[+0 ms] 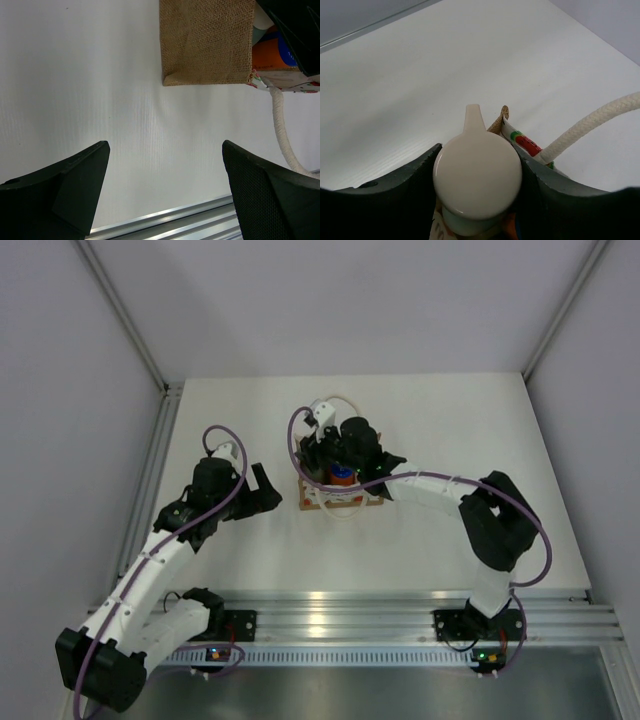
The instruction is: Take the personal care products out of the canvas bag
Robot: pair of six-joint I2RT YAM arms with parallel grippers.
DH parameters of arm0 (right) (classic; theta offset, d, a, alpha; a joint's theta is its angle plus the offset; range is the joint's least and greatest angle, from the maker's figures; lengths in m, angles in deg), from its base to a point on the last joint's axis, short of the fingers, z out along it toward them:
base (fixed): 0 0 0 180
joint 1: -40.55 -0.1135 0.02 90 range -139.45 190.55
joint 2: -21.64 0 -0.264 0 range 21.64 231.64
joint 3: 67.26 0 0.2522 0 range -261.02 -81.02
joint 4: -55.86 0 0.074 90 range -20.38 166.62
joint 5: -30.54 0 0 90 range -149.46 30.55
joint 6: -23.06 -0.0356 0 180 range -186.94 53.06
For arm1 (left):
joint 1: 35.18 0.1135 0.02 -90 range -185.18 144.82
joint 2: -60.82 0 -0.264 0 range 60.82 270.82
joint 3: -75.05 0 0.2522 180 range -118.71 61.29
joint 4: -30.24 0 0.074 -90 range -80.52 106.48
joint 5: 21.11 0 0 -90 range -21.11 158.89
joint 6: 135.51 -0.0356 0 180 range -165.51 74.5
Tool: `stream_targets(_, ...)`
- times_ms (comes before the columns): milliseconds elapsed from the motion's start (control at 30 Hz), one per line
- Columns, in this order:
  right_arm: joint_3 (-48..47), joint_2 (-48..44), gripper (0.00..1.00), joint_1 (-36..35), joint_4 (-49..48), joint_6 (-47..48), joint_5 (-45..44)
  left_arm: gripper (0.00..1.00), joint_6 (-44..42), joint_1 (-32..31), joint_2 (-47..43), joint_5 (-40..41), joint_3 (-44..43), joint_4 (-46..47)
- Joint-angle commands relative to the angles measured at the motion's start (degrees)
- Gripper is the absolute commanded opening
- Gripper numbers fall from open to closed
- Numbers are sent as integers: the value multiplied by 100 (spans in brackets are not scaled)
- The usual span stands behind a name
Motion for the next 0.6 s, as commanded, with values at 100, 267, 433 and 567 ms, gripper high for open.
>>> stream_targets(100,-131,183,46,-7,-578,-124,88,98,-38,-34,13,32,19,236)
stream_targets(267,-86,165,38,-7,-623,-133,52,98,-39,-43,13,15,19,227)
stream_targets(433,-25,165,3,28,-737,-159,219,98,-47,-60,-4,23,10,227)
stream_targets(567,-95,113,0,28,-851,-221,316,98,-47,-60,-4,32,10,227)
